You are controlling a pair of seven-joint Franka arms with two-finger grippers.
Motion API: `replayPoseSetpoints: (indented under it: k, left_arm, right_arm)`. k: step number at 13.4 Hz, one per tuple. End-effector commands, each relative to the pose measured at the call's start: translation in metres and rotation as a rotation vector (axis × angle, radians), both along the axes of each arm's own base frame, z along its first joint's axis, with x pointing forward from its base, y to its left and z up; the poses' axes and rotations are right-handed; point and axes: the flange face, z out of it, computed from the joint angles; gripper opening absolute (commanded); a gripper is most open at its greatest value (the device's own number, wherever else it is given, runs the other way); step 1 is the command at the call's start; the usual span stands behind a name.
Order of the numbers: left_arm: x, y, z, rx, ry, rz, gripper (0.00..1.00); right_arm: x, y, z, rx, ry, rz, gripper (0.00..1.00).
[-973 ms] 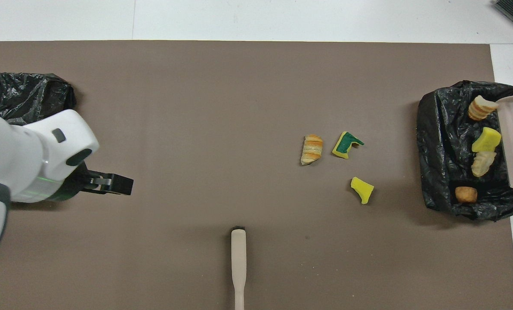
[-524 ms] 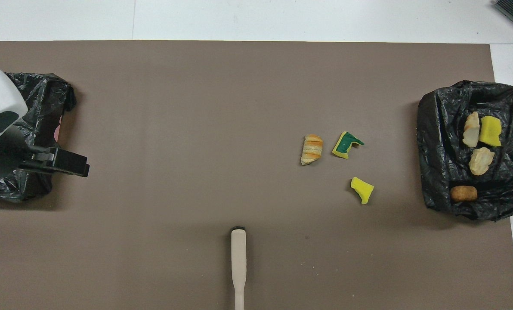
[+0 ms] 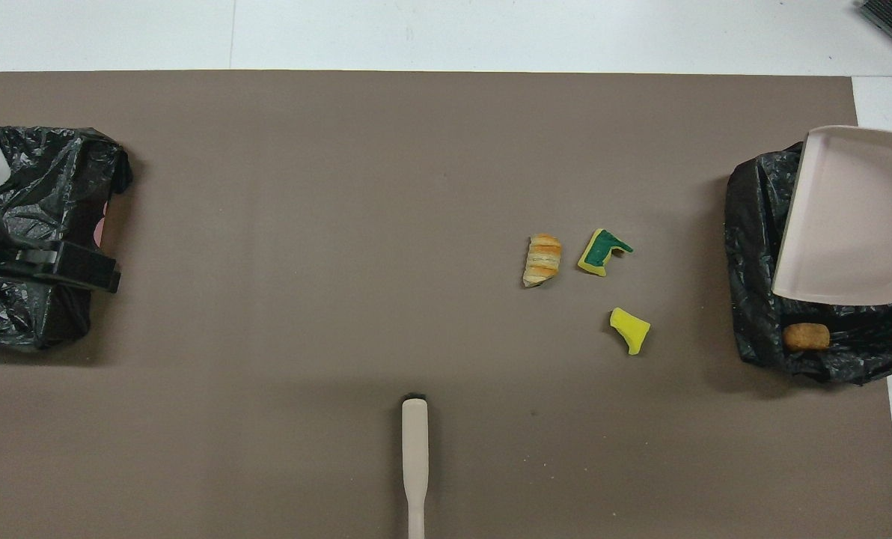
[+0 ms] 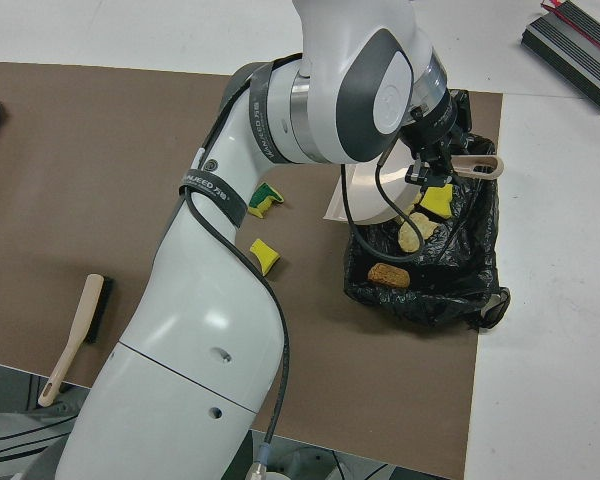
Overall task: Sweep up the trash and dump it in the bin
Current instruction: 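Tip the dustpan with the right gripper to dump trash into the bin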
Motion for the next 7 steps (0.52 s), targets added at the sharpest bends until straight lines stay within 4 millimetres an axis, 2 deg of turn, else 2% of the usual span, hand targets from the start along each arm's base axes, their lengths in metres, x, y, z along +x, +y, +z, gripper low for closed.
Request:
replayPoseSetpoints:
  k: [1, 2, 4, 7]
  left_arm:
    - [0.003, 0.019, 0.006, 0.02, 0.001, 0.003, 1.0]
    - [0.004, 0.028, 0.008, 0.021, -0.008, -0.007, 1.0]
    - [0.005, 0.052, 0.009, 0.016, -0.01, 0.012, 1.0]
    - [0.004, 0.045, 0.01, 0.016, -0.014, 0.0, 1.0]
  right_arm:
    - [-0.011, 0.049, -0.016, 0.078, -0.009, -0.224, 0.0]
    - [-0.01, 0.072, -0.023, 0.1, -0.014, -0.324, 0.0]
    - [-0.004, 0.102, -0.041, 0.16, -0.015, -0.501, 0.0]
    - [0.006, 0.147, -0.065, 0.231, -0.009, -0.74, 0.0]
